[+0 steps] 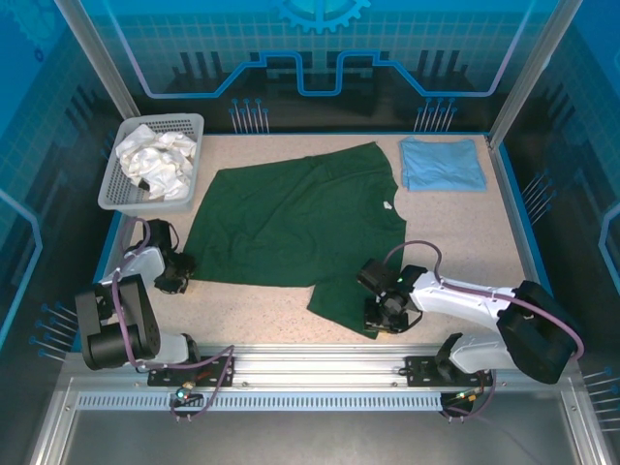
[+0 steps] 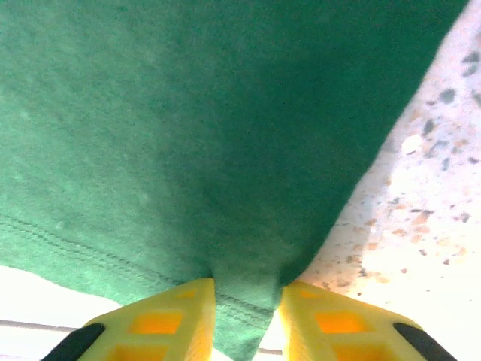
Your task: Fold and stack the t-shirts
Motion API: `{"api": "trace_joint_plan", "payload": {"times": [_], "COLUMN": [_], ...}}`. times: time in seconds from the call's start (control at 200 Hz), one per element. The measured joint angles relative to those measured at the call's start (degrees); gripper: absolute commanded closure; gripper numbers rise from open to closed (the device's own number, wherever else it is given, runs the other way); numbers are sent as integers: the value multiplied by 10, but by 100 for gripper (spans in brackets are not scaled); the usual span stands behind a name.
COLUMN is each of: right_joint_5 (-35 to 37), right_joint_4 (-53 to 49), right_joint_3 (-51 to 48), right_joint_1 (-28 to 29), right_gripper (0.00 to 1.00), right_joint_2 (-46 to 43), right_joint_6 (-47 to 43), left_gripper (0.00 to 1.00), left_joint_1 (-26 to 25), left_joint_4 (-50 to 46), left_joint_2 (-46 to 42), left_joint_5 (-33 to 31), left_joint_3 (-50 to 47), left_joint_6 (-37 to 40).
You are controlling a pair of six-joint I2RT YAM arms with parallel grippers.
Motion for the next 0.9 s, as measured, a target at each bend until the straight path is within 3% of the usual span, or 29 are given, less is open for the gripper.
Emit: {"api": "trace_joint_plan", "payload": {"times": [0.185,0.26,0.45,0.6,0.725,0.9], "right_joint_5": [4,4,9,8,9,15], "right_joint_4": [2,16,17,-24,-82,-165], "right_joint_3": [0,-1,-15,-29,-33,-33], "right_joint_1": [-1,-6,-52,-118,-169,-206], "right_gripper": [99,100,100,100,100,100], "right_joint_2": [0,-7,-78,-162,-231,-296], "right_joint_6": [0,0,-4,-15,-28,-47], "left_gripper": [89,100,100,100,100,100], "left_joint_1": [-2,-6,-28,-75,-133,-158], "left_joint_4": [-7,-7,20,84,110,86], "left_joint_2": [-3,-5,-14,-42,-94,-208], "left_joint_5": [-8,-11,-21,-21,8,14], "left_joint_3": [0,0,-6,-41,-87,-134], "left_joint_6": [4,8,8,-5,-24,-44]}}
